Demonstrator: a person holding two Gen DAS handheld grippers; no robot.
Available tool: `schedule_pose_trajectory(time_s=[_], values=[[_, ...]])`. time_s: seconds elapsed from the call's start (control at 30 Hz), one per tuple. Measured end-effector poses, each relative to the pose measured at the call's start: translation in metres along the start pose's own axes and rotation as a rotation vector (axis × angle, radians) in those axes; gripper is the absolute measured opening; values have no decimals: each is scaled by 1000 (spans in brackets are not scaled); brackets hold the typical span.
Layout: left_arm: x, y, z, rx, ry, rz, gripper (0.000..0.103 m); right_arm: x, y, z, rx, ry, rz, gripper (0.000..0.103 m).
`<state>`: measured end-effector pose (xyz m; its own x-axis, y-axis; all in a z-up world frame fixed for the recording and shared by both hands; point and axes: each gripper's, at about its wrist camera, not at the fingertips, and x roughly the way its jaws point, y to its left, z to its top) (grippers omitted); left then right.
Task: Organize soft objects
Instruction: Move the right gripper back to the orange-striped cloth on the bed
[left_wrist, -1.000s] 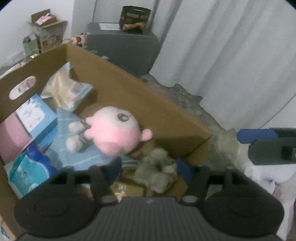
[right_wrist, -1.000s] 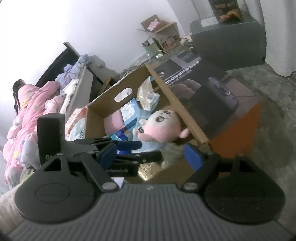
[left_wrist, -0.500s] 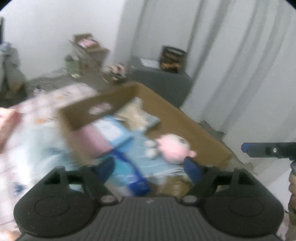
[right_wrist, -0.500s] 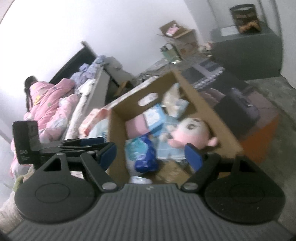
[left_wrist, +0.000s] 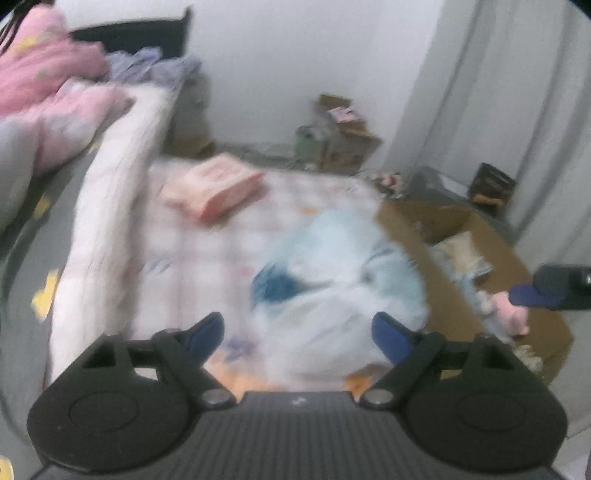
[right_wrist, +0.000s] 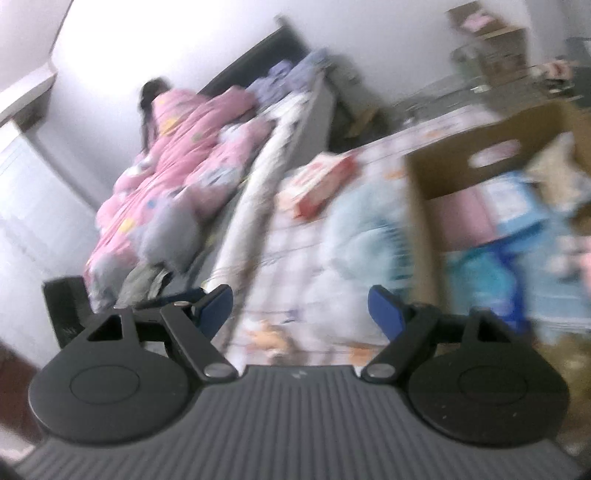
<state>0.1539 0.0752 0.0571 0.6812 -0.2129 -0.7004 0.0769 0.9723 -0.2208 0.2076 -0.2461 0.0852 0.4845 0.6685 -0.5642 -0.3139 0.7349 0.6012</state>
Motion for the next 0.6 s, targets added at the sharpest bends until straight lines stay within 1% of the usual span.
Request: schedule_pose_trajectory(time_s=[0.1,0.17,0.27,0.3,0.4,0.47,0.6], values=[[8,20,-21,-51,36,3,84,48,29,-5,-25,80,51,80],[13,33,-36,-87,57,-14,77,80,42,-10,-25,142,60,79],[22,45,-54,-105,66,-32,71,133,57,-22,-31,246,70,75],[26,49,-58,-112,75,-36,70,154,62,-26,-32,283,62,74],[34,58,-65,-136,95,-55,65,201,66,-35,-20,357,33,69],[39,65,-69,-148,104,-57,64,226,67,-38,-6,385,19,64],[43,77,-72,-166,123,-78,64,263,59,-45,-5,413,-48,60]])
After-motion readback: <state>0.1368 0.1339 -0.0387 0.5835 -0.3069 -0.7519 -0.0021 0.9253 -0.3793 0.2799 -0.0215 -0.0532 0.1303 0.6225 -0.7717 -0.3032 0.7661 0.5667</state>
